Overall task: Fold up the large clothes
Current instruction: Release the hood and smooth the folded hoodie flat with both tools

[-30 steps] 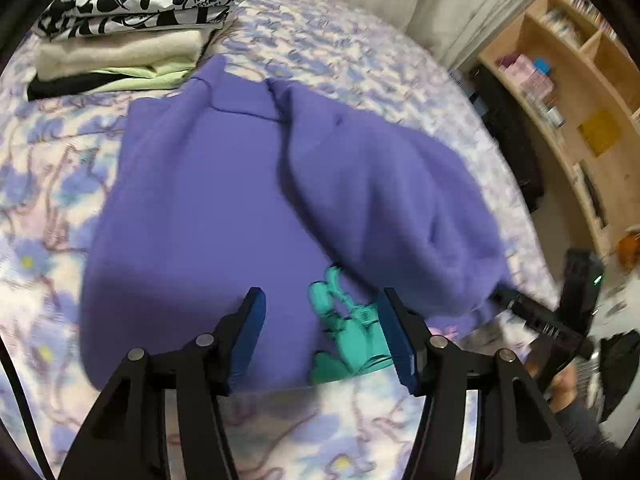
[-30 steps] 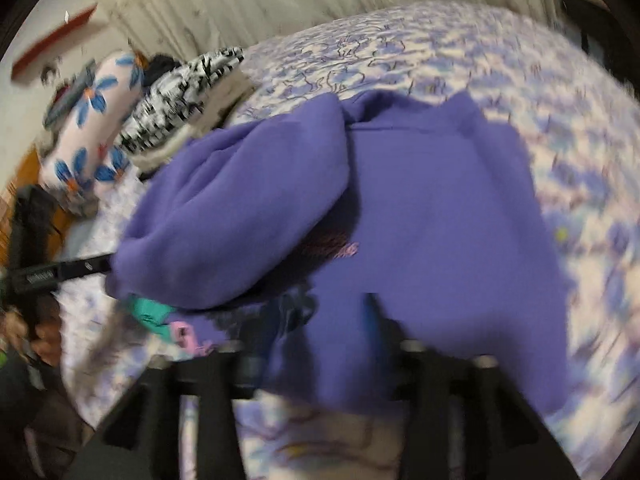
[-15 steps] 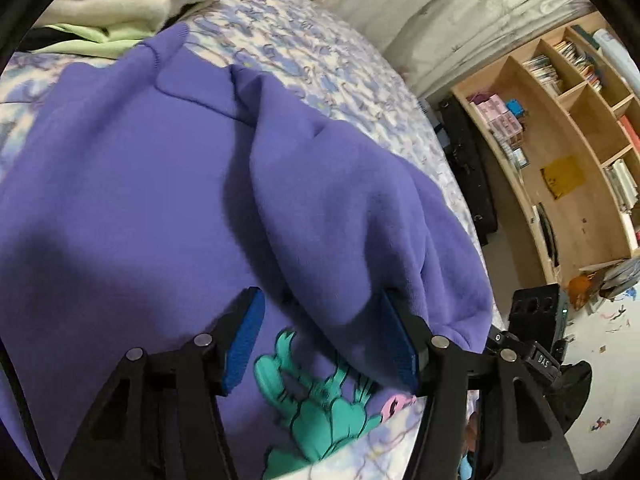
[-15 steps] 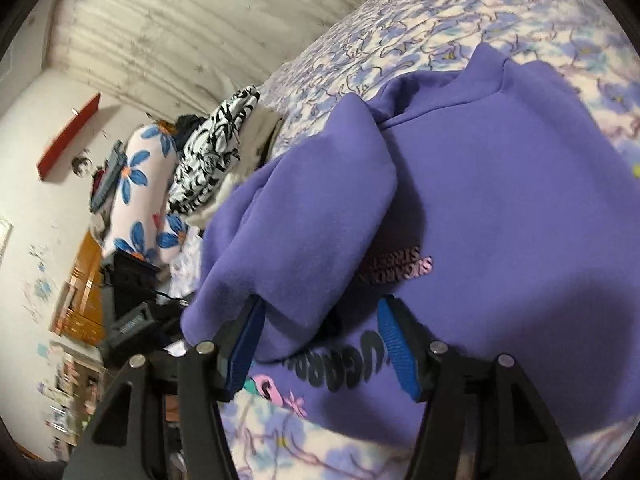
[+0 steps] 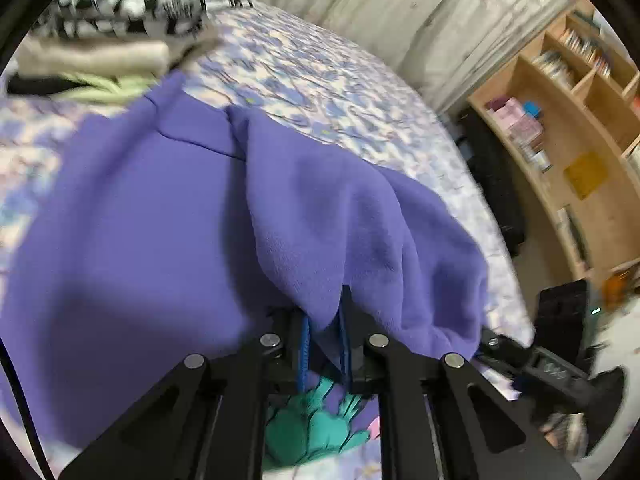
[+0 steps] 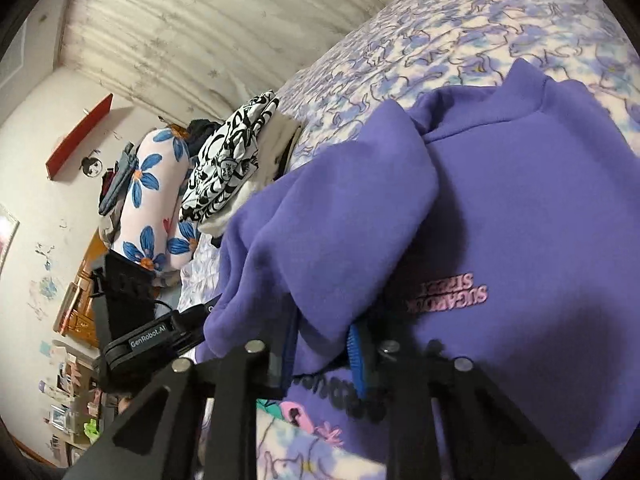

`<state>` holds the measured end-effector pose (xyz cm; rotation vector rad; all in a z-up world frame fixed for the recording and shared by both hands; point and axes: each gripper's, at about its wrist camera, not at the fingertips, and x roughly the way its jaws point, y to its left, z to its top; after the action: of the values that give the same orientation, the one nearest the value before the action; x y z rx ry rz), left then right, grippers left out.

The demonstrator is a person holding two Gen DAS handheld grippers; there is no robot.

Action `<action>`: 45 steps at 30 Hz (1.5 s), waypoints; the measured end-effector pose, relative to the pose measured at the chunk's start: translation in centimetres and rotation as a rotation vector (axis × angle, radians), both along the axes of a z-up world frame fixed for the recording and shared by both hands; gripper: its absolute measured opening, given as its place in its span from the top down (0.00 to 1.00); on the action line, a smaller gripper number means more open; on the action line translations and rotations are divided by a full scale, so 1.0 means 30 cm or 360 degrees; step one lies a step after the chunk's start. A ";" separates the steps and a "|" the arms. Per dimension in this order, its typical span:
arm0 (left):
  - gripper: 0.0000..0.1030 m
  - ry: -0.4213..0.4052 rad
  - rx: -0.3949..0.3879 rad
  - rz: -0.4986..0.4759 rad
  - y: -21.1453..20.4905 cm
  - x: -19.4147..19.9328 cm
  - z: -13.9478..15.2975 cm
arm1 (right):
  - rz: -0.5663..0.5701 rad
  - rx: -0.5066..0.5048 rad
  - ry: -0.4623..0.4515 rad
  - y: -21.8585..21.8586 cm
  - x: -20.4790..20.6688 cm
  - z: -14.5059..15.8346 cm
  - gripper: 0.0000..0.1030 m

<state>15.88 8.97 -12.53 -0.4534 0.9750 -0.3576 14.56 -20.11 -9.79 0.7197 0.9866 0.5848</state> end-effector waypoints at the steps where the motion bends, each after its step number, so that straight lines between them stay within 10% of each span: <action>1: 0.91 0.0005 0.0064 0.0011 -0.002 -0.015 0.013 | 0.0001 -0.0001 0.0010 0.007 -0.013 0.004 0.81; 8: 0.90 0.0202 0.0362 0.0035 -0.022 -0.078 -0.102 | -0.0095 -0.0111 0.0287 0.027 -0.096 -0.160 0.86; 17: 0.70 0.0008 0.0645 0.0063 -0.077 -0.153 -0.017 | -0.0037 -0.0378 0.0168 0.042 -0.149 -0.046 0.67; 29: 0.74 -0.0257 0.0443 0.0094 -0.043 -0.139 0.142 | -0.0062 -0.0673 -0.0428 0.100 -0.120 0.168 0.66; 40: 0.87 -0.0141 0.0315 0.0043 -0.139 0.104 0.022 | 0.0009 -0.0605 -0.0287 0.187 0.154 0.038 0.66; 45: 0.88 -0.0067 0.0321 0.0065 -0.089 0.130 -0.064 | -0.0022 -0.0772 -0.0212 0.131 0.143 -0.057 1.00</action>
<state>19.78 6.31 -14.44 -0.2808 0.9486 -0.2280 18.86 -16.19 -11.50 0.2529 0.9494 0.3542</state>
